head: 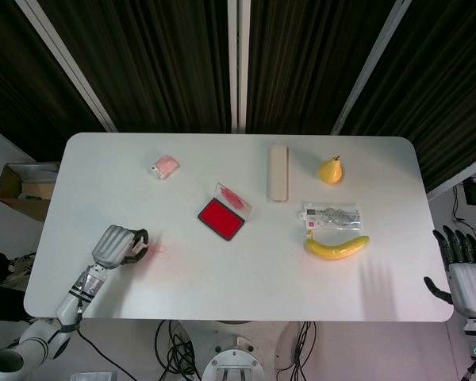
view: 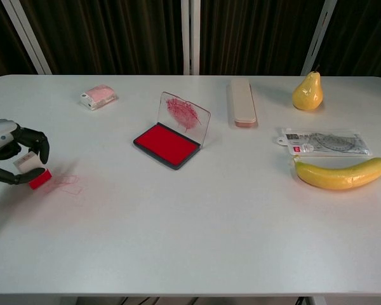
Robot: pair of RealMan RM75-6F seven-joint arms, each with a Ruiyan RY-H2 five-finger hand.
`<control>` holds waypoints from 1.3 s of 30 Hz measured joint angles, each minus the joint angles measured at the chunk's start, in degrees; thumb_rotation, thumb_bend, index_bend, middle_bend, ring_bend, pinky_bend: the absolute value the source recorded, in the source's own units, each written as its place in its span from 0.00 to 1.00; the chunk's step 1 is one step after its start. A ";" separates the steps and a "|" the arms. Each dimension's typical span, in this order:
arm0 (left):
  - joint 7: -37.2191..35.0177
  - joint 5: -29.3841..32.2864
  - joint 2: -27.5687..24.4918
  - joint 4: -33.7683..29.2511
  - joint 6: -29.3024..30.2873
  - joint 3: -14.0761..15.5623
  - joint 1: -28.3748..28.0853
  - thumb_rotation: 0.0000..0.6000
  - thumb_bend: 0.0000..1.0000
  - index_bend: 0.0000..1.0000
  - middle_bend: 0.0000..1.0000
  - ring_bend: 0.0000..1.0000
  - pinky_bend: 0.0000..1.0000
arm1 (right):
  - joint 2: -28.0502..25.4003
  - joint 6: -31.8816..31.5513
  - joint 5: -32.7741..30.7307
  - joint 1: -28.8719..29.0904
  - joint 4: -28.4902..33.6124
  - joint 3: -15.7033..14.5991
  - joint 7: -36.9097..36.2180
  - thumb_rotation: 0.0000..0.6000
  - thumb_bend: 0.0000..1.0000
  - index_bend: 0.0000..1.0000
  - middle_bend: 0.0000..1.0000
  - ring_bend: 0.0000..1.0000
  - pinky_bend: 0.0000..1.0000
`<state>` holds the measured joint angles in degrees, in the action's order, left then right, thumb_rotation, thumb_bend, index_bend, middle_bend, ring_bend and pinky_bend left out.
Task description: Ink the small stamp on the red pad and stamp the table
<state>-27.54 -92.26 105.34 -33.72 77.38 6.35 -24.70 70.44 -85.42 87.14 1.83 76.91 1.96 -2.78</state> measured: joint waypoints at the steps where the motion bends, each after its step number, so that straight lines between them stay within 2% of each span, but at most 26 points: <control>1: -0.50 -0.09 0.29 0.54 -0.10 -0.07 0.05 1.00 0.49 0.64 0.66 1.00 1.00 | 0.04 0.05 -0.02 0.01 -0.08 -0.01 -0.03 1.00 0.13 0.00 0.00 0.00 0.00; 14: -3.26 -1.30 1.61 3.47 0.53 -0.46 0.32 1.00 0.45 0.58 0.58 0.99 1.00 | 0.19 0.22 -0.35 -0.03 -0.71 0.00 -0.45 1.00 0.13 0.00 0.00 0.00 0.00; 39: -3.76 -2.65 1.58 4.40 1.28 -0.41 0.51 1.00 0.38 0.45 0.48 0.98 1.00 | 0.35 0.28 -0.47 -0.03 -0.90 0.03 -0.45 1.00 0.13 0.00 0.00 0.00 0.00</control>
<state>-31.30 -94.91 106.91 -29.32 78.66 5.94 -24.20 70.79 -85.13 86.68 1.80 76.01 1.98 -3.23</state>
